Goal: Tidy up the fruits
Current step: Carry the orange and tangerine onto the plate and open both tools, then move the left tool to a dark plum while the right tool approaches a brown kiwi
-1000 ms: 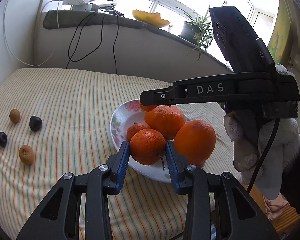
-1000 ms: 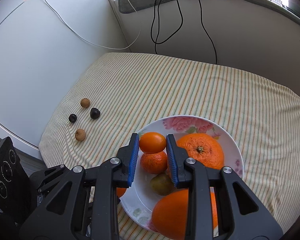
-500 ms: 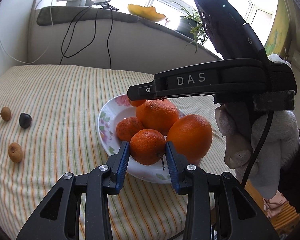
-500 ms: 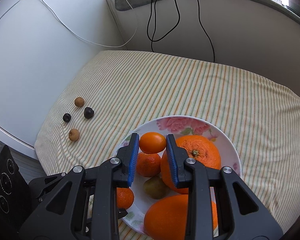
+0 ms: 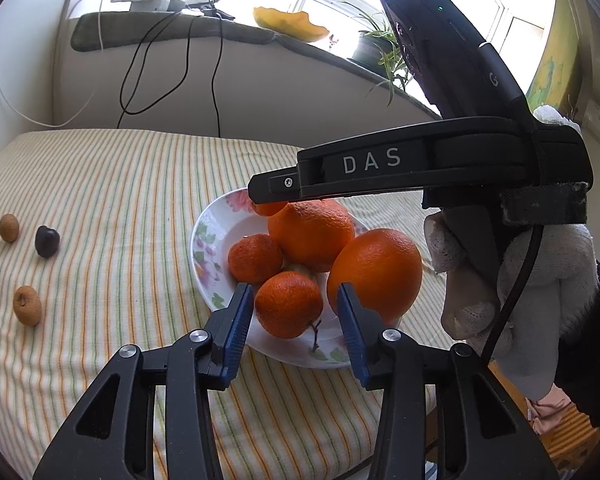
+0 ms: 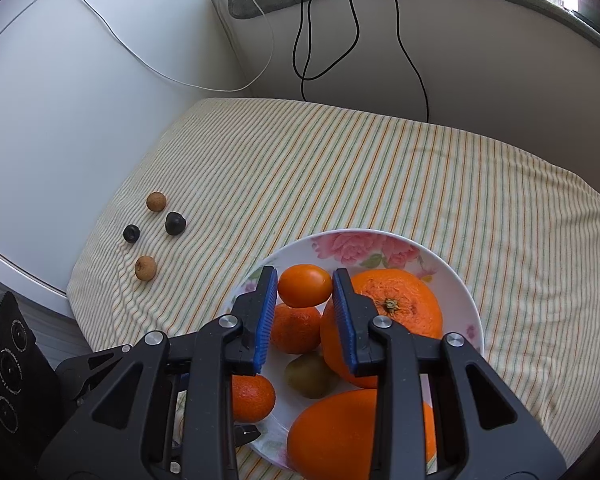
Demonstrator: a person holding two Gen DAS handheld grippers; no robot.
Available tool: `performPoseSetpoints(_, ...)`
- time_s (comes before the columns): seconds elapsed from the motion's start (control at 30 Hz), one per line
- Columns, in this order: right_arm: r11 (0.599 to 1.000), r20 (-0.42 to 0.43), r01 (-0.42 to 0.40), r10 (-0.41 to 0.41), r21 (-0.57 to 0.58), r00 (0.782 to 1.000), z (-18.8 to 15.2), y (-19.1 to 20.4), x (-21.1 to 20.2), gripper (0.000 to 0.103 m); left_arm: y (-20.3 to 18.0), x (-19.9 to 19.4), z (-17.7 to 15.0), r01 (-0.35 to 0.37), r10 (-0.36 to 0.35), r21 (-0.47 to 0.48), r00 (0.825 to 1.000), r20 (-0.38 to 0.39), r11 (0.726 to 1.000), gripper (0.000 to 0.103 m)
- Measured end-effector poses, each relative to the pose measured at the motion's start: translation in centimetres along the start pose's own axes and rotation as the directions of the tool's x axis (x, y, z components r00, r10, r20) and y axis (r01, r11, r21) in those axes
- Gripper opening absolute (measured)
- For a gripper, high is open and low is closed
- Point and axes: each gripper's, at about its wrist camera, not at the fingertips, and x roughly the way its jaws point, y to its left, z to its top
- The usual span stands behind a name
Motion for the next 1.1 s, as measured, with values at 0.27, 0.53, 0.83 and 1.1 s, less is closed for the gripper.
performPoseSetpoints(0.27,1.000,0.027,0.007,-0.007,-0.009,1.000,0.2,0.3,-0.7,0.054,0.0,-0.3,0.1,-0.011,0.011,0.004,1.000,0.007,1.000,0.045)
performPoseSetpoints(0.53,1.000,0.049,0.025,-0.024,-0.016,0.998,0.4,0.6,-1.2,0.068,0.0,-0.6,-0.2,-0.032,0.032,0.009,0.999,0.009,0.999,0.050)
performPoseSetpoints(0.83,0.999,0.063,0.042,-0.041,-0.018,0.997,0.5,0.9,-1.8,0.068,0.5,-1.7,0.0,-0.082,0.082,0.016,0.996,0.036,0.996,0.065)
performPoseSetpoints(1.1,0.996,0.111,0.077,-0.071,-0.046,0.991,0.5,1.9,-2.4,0.083,2.5,-2.8,0.0,-0.145,0.145,-0.009,0.989,0.042,0.989,0.067)
